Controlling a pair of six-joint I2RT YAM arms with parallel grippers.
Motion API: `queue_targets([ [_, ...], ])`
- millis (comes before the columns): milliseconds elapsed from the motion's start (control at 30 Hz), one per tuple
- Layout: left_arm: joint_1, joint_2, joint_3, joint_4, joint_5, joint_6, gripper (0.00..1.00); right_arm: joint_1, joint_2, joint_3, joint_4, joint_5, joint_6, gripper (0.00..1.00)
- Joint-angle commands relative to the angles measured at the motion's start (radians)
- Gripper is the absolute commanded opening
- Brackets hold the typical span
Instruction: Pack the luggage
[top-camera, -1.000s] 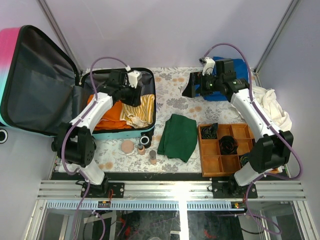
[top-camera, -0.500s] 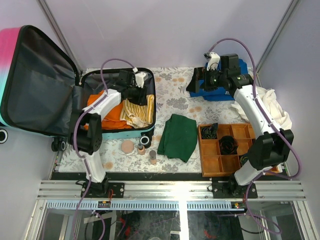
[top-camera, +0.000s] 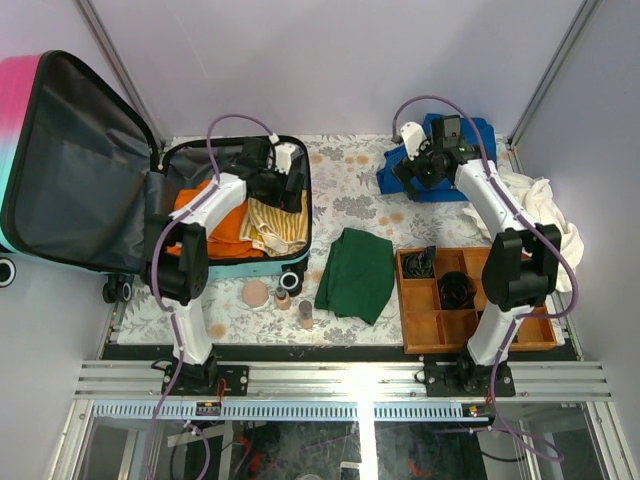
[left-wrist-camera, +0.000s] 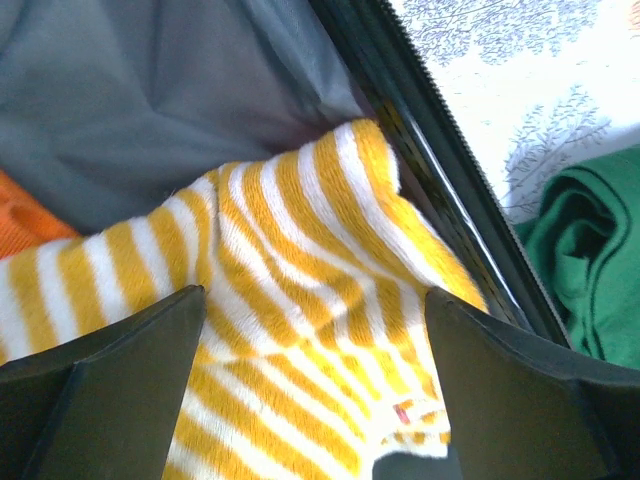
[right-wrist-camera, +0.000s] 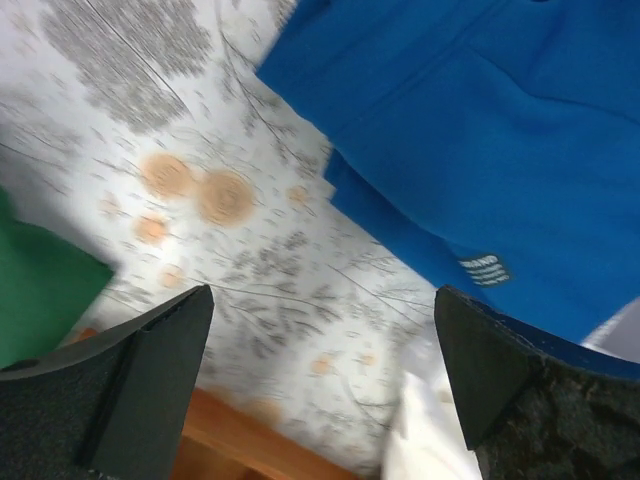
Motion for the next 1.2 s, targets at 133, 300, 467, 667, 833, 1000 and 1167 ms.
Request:
queue_targets([
  [133,0.057,-0.195,-0.005,-0.086,0.061,-0.032,0.94,-0.001,0.083,-0.017,0.144,0.198,-0.431,0.98],
  [300,0.077,-0.255,-0.042,-0.094,0.09,-0.042,0.94,-0.002,0.154,-0.021,0.201,0.233,-0.576,0.99],
  [467,0.077,-0.293,-0.07,-0.097,0.073,-0.024,0.94,-0.011,0.216,-0.031,0.253,0.237,-0.712,1.0],
  [667,0.078,-0.319,-0.064,-0.1,0.047,-0.012,0.94,-0.025,0.325,0.013,0.249,0.249,-0.785,1.0],
  [833,0.106,-0.337,-0.056,-0.097,0.045,-0.021,0.95,-0.031,0.391,0.049,0.255,0.263,-0.798,0.98],
  [1000,0.153,-0.326,-0.034,-0.14,0.089,-0.016,0.95,-0.031,0.441,0.077,0.275,0.268,-0.765,0.81],
  [1167,0.156,-0.372,-0.054,-0.251,0.273,0.16,0.95,-0.028,0.438,0.14,0.186,0.173,-0.654,0.76],
])
